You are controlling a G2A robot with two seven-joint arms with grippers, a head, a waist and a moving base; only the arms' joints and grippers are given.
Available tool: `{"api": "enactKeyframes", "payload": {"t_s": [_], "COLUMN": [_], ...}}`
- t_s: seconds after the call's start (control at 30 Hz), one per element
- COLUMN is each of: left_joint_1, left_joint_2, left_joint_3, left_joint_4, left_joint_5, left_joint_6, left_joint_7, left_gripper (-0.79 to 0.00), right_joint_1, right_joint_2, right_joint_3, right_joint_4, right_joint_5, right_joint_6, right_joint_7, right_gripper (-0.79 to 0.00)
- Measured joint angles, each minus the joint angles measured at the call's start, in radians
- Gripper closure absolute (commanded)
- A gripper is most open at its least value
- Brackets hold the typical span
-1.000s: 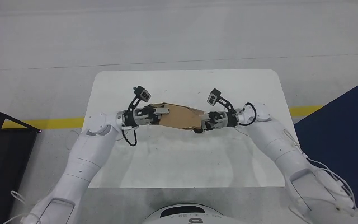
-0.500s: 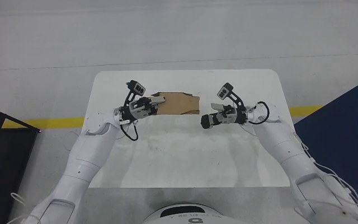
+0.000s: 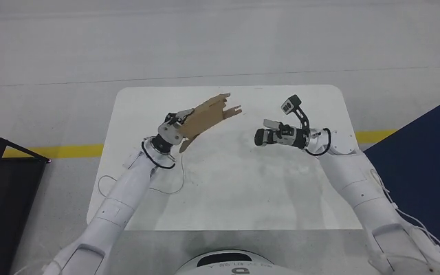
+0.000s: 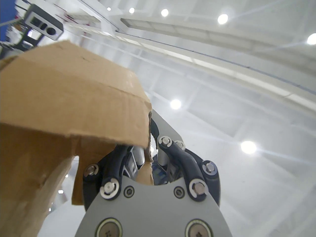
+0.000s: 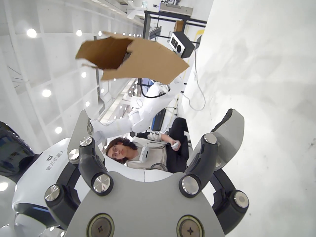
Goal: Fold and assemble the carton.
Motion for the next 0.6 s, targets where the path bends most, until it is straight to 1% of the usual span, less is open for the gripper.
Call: {"api": "enactKeyframes", "payload": {"t_s": [0.07,0.13,0.2,0.3,0.37,0.53,0.6], "left_joint_1": [-0.016,-0.033,-0.049,-0.076,-0.092,-0.104,-0.103], "left_joint_2": [-0.015,-0.029,-0.040,-0.052,-0.057,-0.063,-0.065], "left_joint_3": [0.019,0.036,0.052,0.080,0.100,0.130,0.131], "left_joint_4": [0.025,0.046,0.064,0.088,0.094,0.101,0.115], "left_joint_5": [-0.076,-0.141,-0.162,-0.124,-0.076,0.010,0.014], "left_joint_6": [0.058,0.107,0.135,0.144,0.148,0.190,0.193], "left_joint_7": [-0.025,-0.055,-0.081,-0.123,-0.172,-0.318,-0.349], "left_gripper": [0.000,0.000,0.000,0.000,0.000,0.000,0.000], "right_joint_1": [-0.017,-0.019,-0.018,-0.018,-0.020,-0.030,-0.036], "right_joint_2": [0.008,0.009,0.009,0.008,0.008,0.011,0.013], "right_joint_3": [0.026,0.030,0.029,0.028,0.027,0.023,0.023], "right_joint_4": [-0.043,-0.047,-0.045,-0.044,-0.044,-0.080,-0.100], "right_joint_5": [-0.020,-0.020,-0.019,-0.019,-0.023,-0.104,-0.141], "right_joint_6": [0.008,0.010,0.010,0.010,0.014,0.069,0.071], "right_joint_7": [-0.023,-0.025,-0.024,-0.023,-0.028,-0.112,-0.134], "right_gripper": [-0.785,-0.785,-0.785,-0.785,-0.785,-0.785,-0.785]}}
